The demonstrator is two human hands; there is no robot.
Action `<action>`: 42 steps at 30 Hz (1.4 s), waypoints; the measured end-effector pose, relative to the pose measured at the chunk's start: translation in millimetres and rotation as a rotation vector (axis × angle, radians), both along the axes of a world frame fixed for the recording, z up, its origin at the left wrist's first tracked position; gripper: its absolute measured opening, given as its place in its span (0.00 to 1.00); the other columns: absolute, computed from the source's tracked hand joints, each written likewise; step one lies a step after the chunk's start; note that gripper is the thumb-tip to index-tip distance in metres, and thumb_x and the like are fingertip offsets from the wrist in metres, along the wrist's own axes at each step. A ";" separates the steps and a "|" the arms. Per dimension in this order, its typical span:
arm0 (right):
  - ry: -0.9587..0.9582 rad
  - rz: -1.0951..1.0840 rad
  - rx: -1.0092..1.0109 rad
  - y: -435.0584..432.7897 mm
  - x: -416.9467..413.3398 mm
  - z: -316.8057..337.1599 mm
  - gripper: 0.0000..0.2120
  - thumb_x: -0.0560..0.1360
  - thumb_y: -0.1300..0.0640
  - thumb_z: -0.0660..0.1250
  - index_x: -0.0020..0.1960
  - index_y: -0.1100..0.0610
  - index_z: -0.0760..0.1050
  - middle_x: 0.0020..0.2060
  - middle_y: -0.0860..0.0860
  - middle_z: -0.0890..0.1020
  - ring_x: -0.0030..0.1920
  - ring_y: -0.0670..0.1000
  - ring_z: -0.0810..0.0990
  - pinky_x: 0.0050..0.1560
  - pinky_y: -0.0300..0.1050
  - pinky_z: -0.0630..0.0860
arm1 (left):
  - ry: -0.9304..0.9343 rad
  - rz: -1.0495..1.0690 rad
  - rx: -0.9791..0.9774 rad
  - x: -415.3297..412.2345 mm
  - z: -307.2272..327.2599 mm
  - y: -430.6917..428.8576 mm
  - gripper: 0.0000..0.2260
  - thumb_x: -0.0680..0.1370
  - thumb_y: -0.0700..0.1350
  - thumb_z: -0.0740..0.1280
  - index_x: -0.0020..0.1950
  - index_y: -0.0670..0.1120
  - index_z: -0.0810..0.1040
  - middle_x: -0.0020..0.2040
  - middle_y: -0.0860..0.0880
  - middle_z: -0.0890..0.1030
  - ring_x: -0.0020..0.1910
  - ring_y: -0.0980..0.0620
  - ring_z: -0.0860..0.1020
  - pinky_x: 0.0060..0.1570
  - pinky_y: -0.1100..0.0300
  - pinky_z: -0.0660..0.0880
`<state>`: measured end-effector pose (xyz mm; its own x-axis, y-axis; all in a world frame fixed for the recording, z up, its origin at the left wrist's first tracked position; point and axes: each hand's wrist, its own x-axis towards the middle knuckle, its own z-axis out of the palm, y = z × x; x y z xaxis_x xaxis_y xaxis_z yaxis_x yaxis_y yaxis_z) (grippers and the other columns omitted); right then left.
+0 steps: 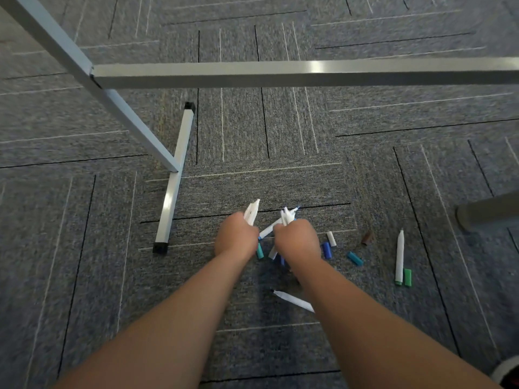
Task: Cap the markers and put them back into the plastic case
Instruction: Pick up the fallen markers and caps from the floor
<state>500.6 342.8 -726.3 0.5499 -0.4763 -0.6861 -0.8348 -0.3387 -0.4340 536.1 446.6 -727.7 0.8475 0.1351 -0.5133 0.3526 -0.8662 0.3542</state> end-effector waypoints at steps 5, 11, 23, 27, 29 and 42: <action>-0.112 -0.062 0.072 -32.2 0.6 -1.6 0.09 0.78 0.53 0.61 0.48 0.58 0.72 0.37 0.52 0.77 0.34 0.52 0.74 0.33 0.44 0.67 | -0.089 -0.349 0.149 10.4 5.9 -28.1 0.05 0.78 0.48 0.67 0.50 0.48 0.77 0.42 0.50 0.76 0.38 0.47 0.73 0.36 0.55 0.68; -0.134 -0.101 0.149 -56.8 -4.6 -7.0 0.05 0.76 0.57 0.62 0.42 0.57 0.69 0.34 0.51 0.73 0.32 0.50 0.69 0.33 0.44 0.67 | -0.076 -0.552 0.273 7.0 -2.8 -47.7 0.04 0.78 0.42 0.66 0.52 0.47 0.75 0.49 0.47 0.80 0.46 0.45 0.78 0.38 0.54 0.69; -0.073 -0.025 0.069 -77.3 -27.9 -3.2 0.11 0.78 0.50 0.64 0.53 0.58 0.74 0.37 0.52 0.78 0.36 0.53 0.77 0.35 0.46 0.72 | -0.023 -0.036 0.084 -14.7 10.0 -64.5 0.10 0.76 0.50 0.69 0.49 0.45 0.75 0.38 0.49 0.75 0.35 0.48 0.75 0.28 0.59 0.65; -0.053 0.045 0.031 -75.8 -49.3 10.7 0.13 0.78 0.51 0.65 0.56 0.59 0.75 0.43 0.54 0.80 0.42 0.55 0.81 0.42 0.51 0.81 | 0.137 0.172 -0.005 -52.4 20.0 -56.6 0.12 0.75 0.49 0.71 0.53 0.44 0.77 0.38 0.49 0.77 0.36 0.47 0.79 0.36 0.55 0.78; -0.025 0.109 0.016 -75.9 -60.4 16.9 0.14 0.78 0.54 0.64 0.59 0.60 0.74 0.46 0.54 0.80 0.43 0.56 0.81 0.41 0.49 0.79 | 0.205 0.229 -0.031 -71.4 24.0 -51.4 0.13 0.76 0.49 0.71 0.56 0.42 0.78 0.43 0.46 0.78 0.37 0.47 0.78 0.33 0.56 0.77; 0.082 0.331 0.014 -67.0 -150.0 1.1 0.06 0.77 0.59 0.63 0.42 0.58 0.69 0.36 0.52 0.73 0.39 0.54 0.75 0.34 0.45 0.72 | 0.238 0.462 -0.184 -155.5 0.0 -58.8 0.18 0.74 0.33 0.65 0.65 0.38 0.77 0.64 0.44 0.79 0.52 0.42 0.82 0.47 0.50 0.81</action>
